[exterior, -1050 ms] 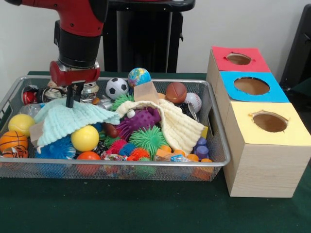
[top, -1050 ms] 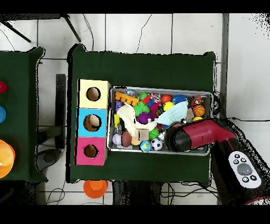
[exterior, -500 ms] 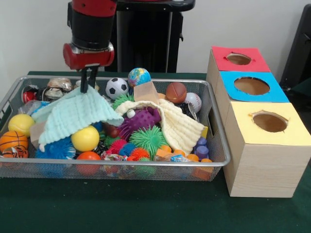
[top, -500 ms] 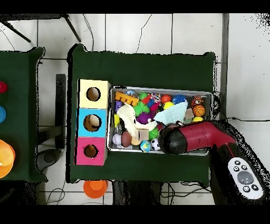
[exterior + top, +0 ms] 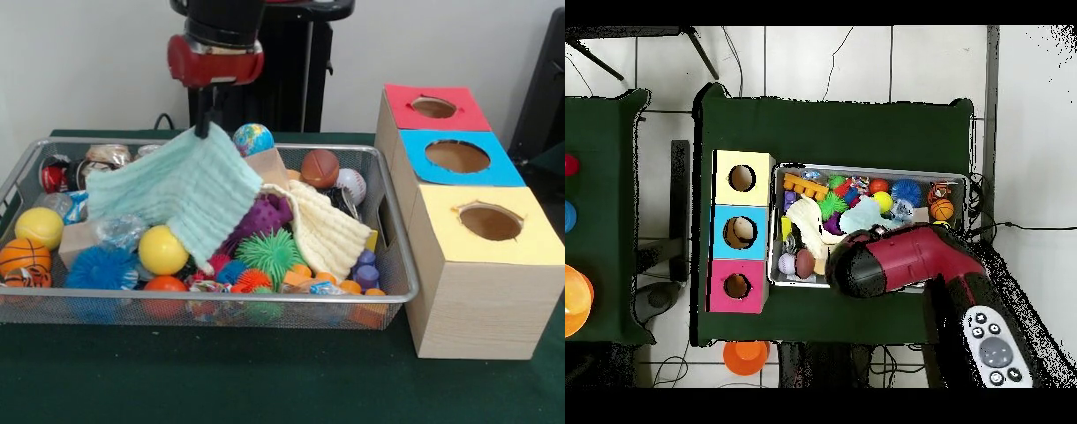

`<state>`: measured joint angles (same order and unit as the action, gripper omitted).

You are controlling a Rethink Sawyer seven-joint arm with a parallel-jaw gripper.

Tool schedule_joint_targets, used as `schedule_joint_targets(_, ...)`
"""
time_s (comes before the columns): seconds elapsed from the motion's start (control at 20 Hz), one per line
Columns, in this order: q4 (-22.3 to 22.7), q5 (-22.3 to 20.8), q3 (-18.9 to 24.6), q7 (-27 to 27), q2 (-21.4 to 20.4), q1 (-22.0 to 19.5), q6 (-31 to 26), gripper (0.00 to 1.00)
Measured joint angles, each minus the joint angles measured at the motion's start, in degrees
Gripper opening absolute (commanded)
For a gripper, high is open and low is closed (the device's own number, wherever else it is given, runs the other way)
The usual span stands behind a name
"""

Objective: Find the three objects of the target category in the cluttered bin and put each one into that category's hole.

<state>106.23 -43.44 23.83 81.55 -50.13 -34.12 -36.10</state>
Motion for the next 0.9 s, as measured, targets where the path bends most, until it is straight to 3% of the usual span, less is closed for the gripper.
schedule_joint_targets(0.4, 1.09, 2.2, -0.02, 0.0, -2.35, 4.46, 0.01, 0.0)
schedule_joint_targets(0.9, 2.9, 9.06, -0.03, 0.0, -2.61, 3.65, 0.01, 0.0)
